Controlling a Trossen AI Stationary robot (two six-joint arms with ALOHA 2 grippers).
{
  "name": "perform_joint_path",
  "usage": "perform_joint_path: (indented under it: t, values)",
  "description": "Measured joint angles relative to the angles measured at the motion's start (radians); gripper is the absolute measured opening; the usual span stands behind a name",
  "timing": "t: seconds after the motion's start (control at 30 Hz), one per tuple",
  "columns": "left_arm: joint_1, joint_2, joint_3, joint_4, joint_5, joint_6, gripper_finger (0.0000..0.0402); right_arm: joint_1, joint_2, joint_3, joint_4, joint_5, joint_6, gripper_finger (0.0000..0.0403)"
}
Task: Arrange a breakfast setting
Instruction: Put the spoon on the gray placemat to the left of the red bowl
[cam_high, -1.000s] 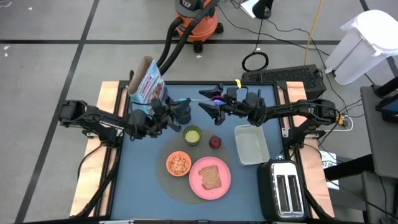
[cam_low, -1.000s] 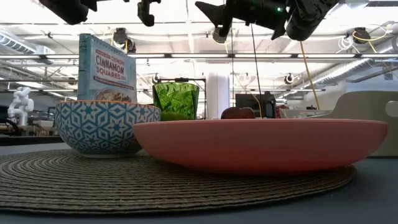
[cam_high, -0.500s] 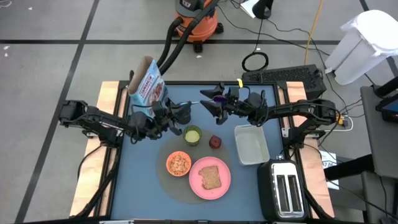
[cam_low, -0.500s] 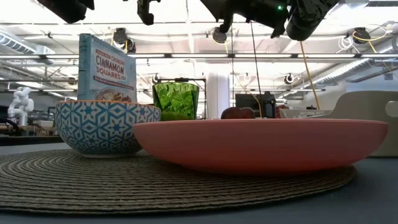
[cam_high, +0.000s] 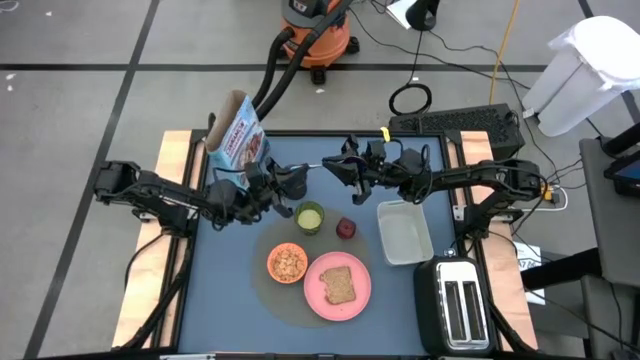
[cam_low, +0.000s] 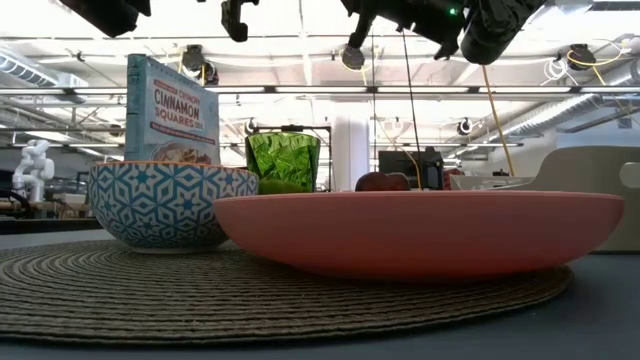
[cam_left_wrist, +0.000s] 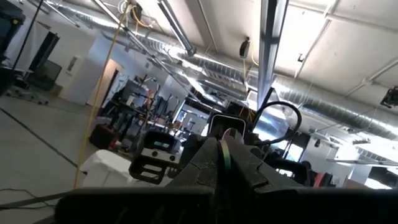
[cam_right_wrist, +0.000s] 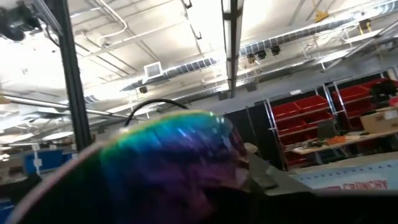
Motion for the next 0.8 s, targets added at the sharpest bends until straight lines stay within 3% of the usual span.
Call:
perform_joint_path:
  t: [0.1,0.27,0.6,0.8]
  values:
    - [-0.001,0.001,0.0,-0.007,0.005,0.01,0.001,0.0,-0.002,0.0,0.011,-0.022,0.007,0.0007]
    - [0.0,0.002,0.0,-0.008,0.004,0.011,0.0019,-0.001,-0.002,0.0,0.012,-0.035,0.044,0.0009]
    - [-0.006,0.003,-0.002,-0.107,0.021,-0.022,0.0122,-0.002,0.0,0.0,-0.009,-0.08,0.066,0.0001]
    - [-0.016,0.003,-0.002,-0.232,0.025,-0.05,0.0151,-0.009,0.0,0.0,-0.031,-0.109,0.12,0.0001]
